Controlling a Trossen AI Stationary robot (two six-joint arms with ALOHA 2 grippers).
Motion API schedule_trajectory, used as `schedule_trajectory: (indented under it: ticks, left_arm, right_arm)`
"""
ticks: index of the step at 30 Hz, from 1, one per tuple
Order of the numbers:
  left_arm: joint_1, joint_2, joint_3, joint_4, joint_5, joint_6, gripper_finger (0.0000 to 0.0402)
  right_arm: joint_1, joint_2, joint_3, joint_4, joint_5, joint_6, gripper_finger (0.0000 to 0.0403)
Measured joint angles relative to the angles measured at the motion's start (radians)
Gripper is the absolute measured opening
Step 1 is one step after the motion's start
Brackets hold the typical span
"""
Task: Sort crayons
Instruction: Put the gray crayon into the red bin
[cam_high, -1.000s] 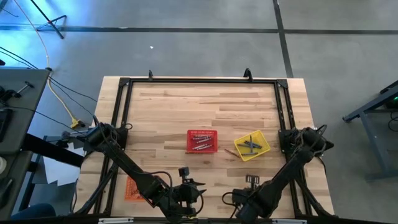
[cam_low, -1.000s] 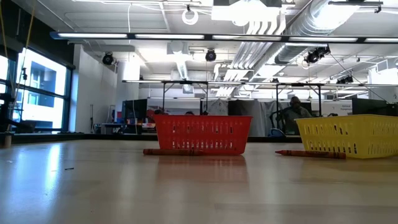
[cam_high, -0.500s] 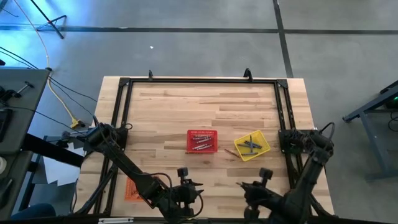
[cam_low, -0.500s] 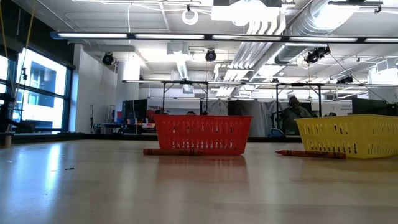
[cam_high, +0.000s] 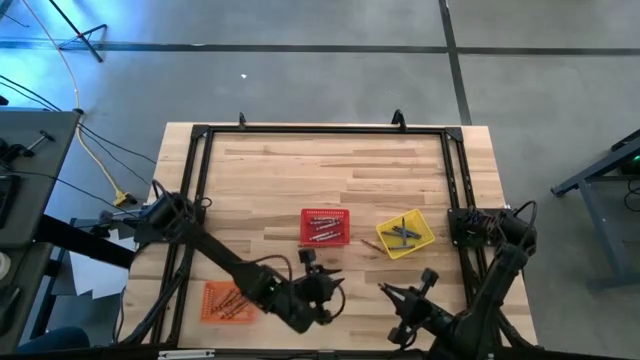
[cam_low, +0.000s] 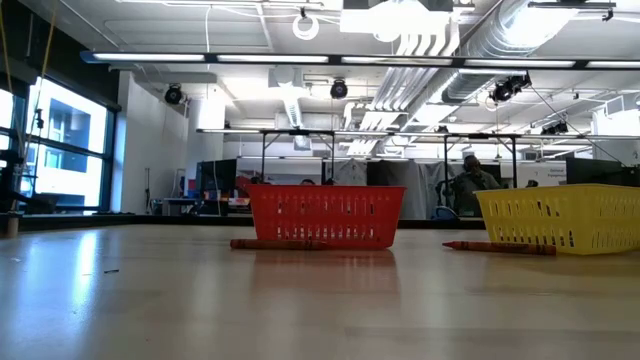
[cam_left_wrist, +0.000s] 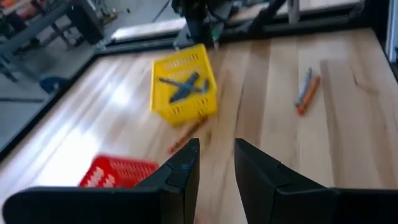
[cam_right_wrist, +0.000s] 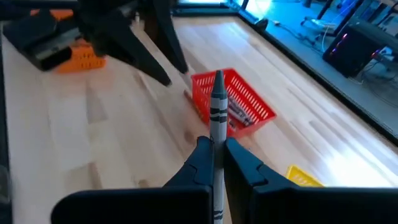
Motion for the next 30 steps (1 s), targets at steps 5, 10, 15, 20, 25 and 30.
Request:
schedule_trajectory:
  ticks: [5, 10, 15, 20, 25, 30]
  left_arm:
    - [0.031, 0.0, 0.0, 0.167, 0.068, 0.178, 0.0086]
    - [0.036, 0.0, 0.0, 0.301, 0.116, 0.32, 0.0086]
    - [0.036, 0.0, 0.0, 0.367, 0.116, 0.368, 0.0086]
    - [0.036, 0.0, 0.0, 0.371, 0.116, 0.36, 0.0086]
    - [0.043, 0.0, 0.0, 0.372, 0.107, 0.36, 0.0086]
    - [0.057, 0.0, 0.0, 0.373, 0.104, 0.357, 0.0086]
  right_arm:
    - [-0.02, 0.0, -0.009, 0.015, 0.034, 0.0, 0.0002]
    - [-0.032, 0.0, -0.009, 0.018, 0.048, 0.0, 0.0002]
    - [-0.031, 0.0, -0.009, 0.018, 0.047, -0.001, 0.0003]
    - [-0.031, 0.0, -0.009, 0.014, 0.047, -0.003, 0.0003]
    - [-0.031, 0.0, -0.009, -0.011, 0.046, -0.003, 0.0004]
    - [-0.031, 0.0, -0.009, -0.017, 0.019, -0.003, 0.0004]
